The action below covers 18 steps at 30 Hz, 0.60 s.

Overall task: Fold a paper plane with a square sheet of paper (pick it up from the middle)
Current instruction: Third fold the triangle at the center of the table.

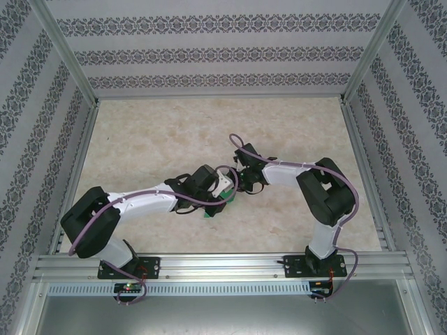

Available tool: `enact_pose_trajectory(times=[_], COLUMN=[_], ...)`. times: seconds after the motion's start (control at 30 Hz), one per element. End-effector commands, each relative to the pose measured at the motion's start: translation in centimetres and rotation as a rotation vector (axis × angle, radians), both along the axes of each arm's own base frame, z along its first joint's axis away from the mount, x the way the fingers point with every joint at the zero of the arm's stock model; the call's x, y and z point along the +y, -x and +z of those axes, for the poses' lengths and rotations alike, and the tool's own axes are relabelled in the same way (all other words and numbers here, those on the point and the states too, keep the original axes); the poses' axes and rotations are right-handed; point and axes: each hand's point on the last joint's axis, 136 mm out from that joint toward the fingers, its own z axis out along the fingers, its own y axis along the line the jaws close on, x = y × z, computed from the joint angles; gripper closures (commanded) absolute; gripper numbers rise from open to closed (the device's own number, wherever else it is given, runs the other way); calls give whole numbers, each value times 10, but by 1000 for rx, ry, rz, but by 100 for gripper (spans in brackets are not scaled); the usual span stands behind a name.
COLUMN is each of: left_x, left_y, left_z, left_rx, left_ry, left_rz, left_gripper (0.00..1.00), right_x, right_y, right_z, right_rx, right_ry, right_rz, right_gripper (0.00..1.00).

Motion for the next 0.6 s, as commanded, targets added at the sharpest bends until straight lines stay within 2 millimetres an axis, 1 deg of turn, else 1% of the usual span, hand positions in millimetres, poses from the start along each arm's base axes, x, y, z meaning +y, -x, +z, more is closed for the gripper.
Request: enact_pose_trajectory(times=[0.0, 0.13, 0.3, 0.57], left_x=[-8, -5, -2, 6], left_y=[-8, -18, -34, -44], left_z=[6, 1, 0, -13], left_rx=[48, 88, 100, 107], left_ry=[72, 84, 93, 81], left_rz=[3, 26, 54, 97], left_gripper=[100, 100, 100, 99], right_x=[1, 0, 0, -3], right_y=[-1, -1, 1, 0], right_z=[-8, -13, -17, -21], right_rx=[-19, -19, -16, -7], right_ry=[47, 61, 60, 53], right_rz=[40, 55, 83, 82], right_gripper=[82, 82, 82, 82])
